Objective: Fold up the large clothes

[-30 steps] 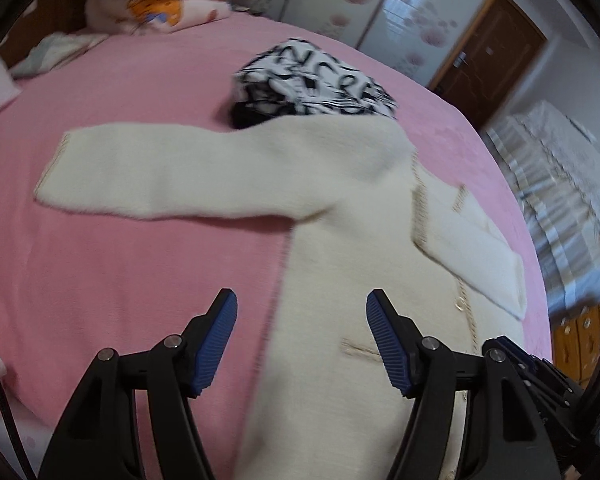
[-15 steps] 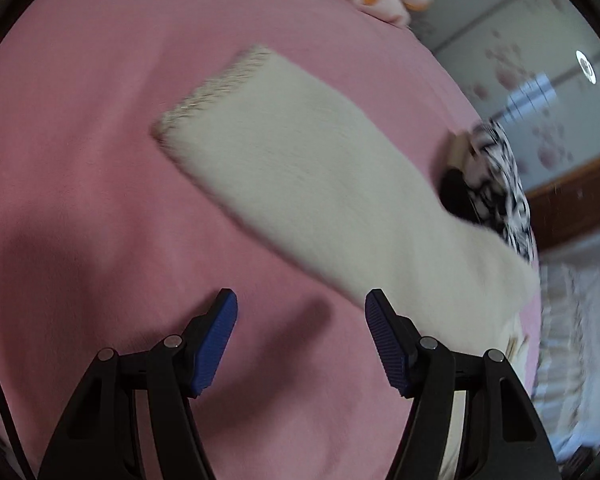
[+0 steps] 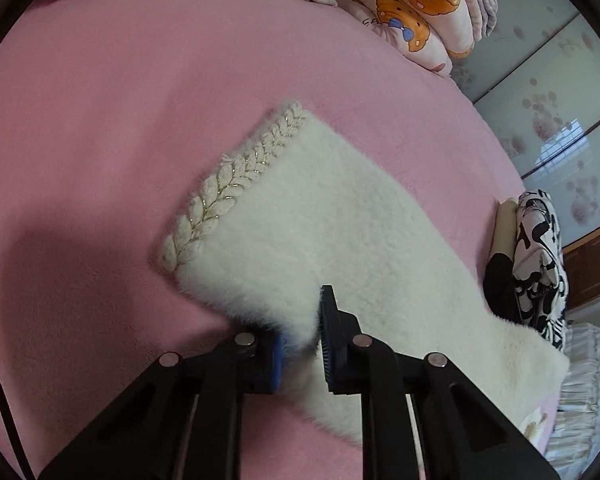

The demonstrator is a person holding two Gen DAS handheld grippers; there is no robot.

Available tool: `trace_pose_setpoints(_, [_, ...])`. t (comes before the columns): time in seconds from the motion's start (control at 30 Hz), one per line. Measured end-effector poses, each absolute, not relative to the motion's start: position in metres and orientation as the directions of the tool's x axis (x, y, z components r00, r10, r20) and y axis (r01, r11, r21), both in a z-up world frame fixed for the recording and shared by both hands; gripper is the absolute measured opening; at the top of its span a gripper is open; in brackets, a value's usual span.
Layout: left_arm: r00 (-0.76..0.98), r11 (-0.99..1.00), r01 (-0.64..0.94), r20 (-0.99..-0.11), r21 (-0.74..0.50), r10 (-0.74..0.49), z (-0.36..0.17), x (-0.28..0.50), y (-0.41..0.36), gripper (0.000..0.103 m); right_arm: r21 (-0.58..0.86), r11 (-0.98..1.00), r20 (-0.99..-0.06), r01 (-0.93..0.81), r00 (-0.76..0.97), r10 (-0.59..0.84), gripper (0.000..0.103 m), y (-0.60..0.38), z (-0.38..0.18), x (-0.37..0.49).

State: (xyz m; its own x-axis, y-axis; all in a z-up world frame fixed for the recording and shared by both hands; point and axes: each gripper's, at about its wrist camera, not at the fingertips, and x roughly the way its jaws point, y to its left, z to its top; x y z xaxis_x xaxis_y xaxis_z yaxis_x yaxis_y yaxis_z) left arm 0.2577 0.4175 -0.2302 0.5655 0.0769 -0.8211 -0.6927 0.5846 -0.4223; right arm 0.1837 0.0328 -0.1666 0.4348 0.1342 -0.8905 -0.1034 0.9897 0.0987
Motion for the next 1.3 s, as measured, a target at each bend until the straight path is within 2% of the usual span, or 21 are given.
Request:
trace_pose_setpoints(0.07, [0.589,0.619,-0.67,-0.801,-0.409,0.109,-0.211,0.259,0.406,0.01,0.11,0.99,-0.89,-0.088,0.436,0.138,0.026,0.023,-0.167,0.183])
trace_pose_setpoints(0.2, [0.689,0.757,-0.528,-0.715,-0.386,0.116,-0.151,0.269,0.345,0.009,0.141,0.989,-0.881,-0.051,0.45,0.149,0.026,0.001,-0.164,0.182])
trace_pose_setpoints(0.4, [0.769,0.927,-0.157,-0.631,-0.342,-0.103,-0.092,0.273,0.204,0.009,0.195,0.98,-0.857,0.03,0.491,0.155,0.026,-0.042,-0.153,0.179])
trace_pose_setpoints(0.5, [0.718,0.947,-0.014,-0.662,-0.321,-0.214,-0.101,0.278,0.136,0.009,0.211,0.974,-0.848,0.079,0.51,0.143,0.026,-0.068,-0.15,0.175])
trace_pose_setpoints(0.6, [0.616,0.958,0.063,-0.744,-0.281,-0.259,-0.136,0.287,0.078,0.009,0.219,0.967,-0.848,0.127,0.515,0.124,0.026,-0.095,-0.151,0.169])
trace_pose_setpoints(0.73, [0.486,0.978,0.087,-0.85,-0.187,-0.206,-0.195,0.287,0.038,0.011,0.227,0.958,-0.859,0.174,0.5,0.112,0.026,-0.125,-0.16,0.161])
trace_pose_setpoints(0.8, [0.46,0.984,0.091,-0.87,-0.153,-0.178,-0.207,0.288,0.031,0.016,0.233,0.955,-0.864,0.185,0.491,0.116,0.026,-0.135,-0.164,0.158])
trace_pose_setpoints(0.83, [0.459,0.983,0.099,-0.869,-0.156,-0.184,-0.207,0.29,0.03,0.021,0.237,0.953,-0.864,0.187,0.489,0.119,0.026,-0.139,-0.166,0.156])
trace_pose_setpoints(0.87, [0.448,0.977,0.112,-0.868,-0.181,-0.213,-0.205,0.291,0.03,0.038,0.242,0.952,-0.864,0.189,0.488,0.123,0.026,-0.142,-0.168,0.155])
trace_pose_setpoints(0.9, [0.428,0.966,0.123,-0.866,-0.229,-0.259,-0.202,0.292,0.032,0.05,0.248,0.95,-0.863,0.189,0.488,0.129,0.026,-0.144,-0.17,0.155])
trace_pose_setpoints(0.93, [0.412,0.953,0.127,-0.859,-0.276,-0.304,-0.201,0.291,0.033,0.073,0.256,0.948,-0.862,0.188,0.488,0.136,0.026,-0.145,-0.171,0.154])
trace_pose_setpoints(0.97, [0.404,0.944,0.122,-0.853,-0.307,-0.33,-0.198,0.29,0.035,0.086,0.266,0.946,-0.861,0.187,0.488,0.146,0.026,-0.145,-0.171,0.155])
trace_pose_setpoints(1.07, [0.396,0.94,0.113,-0.854,-0.321,-0.339,-0.189,0.284,0.038,0.088,0.312,0.935,-0.85,0.171,0.489,0.194,0.027,-0.143,-0.171,0.158])
trace_pose_setpoints(1.13, [0.422,0.938,0.103,-0.839,-0.331,-0.342,-0.179,0.271,0.045,0.088,0.339,0.929,-0.843,0.151,0.488,0.228,0.039,-0.137,-0.17,0.161])
trace_pose_setpoints(1.2, [0.457,0.94,0.091,-0.825,-0.329,-0.333,-0.169,0.253,0.053,0.088,0.364,0.924,-0.831,0.117,0.489,0.265,0.044,-0.128,-0.166,0.167])
trace_pose_setpoints(1.3, [0.507,0.95,0.055,-0.811,-0.309,-0.293,-0.154,0.233,0.076,0.088,0.406,0.911,-0.814,0.067,0.479,0.328,0.045,-0.114,-0.164,0.18])
